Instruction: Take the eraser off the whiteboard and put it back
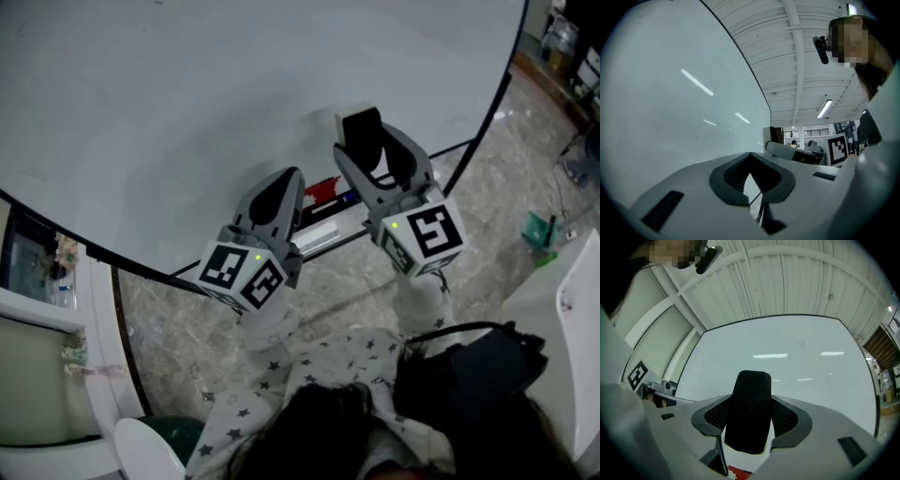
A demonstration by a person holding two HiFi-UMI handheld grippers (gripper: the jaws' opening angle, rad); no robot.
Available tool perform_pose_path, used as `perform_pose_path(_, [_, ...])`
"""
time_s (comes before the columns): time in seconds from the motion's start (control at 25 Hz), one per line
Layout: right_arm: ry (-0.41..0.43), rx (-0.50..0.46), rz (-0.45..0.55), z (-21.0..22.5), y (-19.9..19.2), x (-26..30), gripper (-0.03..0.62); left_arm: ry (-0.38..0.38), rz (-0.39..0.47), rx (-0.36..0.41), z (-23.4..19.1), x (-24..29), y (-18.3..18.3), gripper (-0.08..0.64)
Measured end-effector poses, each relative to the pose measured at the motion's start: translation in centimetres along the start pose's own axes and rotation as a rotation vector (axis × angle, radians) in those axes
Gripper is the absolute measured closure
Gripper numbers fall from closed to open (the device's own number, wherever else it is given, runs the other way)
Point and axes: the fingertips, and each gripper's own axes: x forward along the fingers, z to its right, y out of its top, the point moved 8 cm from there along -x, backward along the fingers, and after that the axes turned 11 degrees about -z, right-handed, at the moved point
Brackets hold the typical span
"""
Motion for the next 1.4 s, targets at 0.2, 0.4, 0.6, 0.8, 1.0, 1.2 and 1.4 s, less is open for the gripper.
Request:
perform_pose_path(0.2, [-0.022, 0.013, -0.039, 0.0, -0.8, -1.1, 0.334, 0.013, 0.000, 0.004, -0.1, -0.7, -0.3, 0.560])
perform_pose_path(0.4, [-0.003, 0.010, -0.014, 0.0, -0.9, -1.3, 0.334, 0.027, -0.003, 0.001, 0.0, -0.9, -0.4, 0.560])
perform_pose_path(0.6, [-0.009, 0.013, -0.011, 0.0, -0.7, -1.4, 0.334, 0.038, -0.013, 0.005, -0.2, -0.9, -0.4, 0.560])
perform_pose_path(0.8, [-0.002, 0.012, -0.004, 0.0, -0.6, -1.5, 0.334, 0.027, -0.002, 0.006, -0.2, -0.9, -0.4, 0.560])
perform_pose_path(1.0, [-0.001, 0.015, -0.002, 0.0, -0.5, -1.6, 0.334, 0.021, -0.004, 0.016, 0.2, -0.8, 0.1, 0.560])
perform_pose_path(1.2, [0.003, 0.029, 0.007, 0.1, -0.4, -1.8, 0.334, 0.019, -0.001, 0.020, 0.2, -0.6, 0.1, 0.560])
perform_pose_path(1.4, [0.012, 0.035, 0.028, 0.0, 0.0, -1.8, 0.334, 0.017, 0.010, 0.025, 0.3, -0.6, 0.4, 0.560])
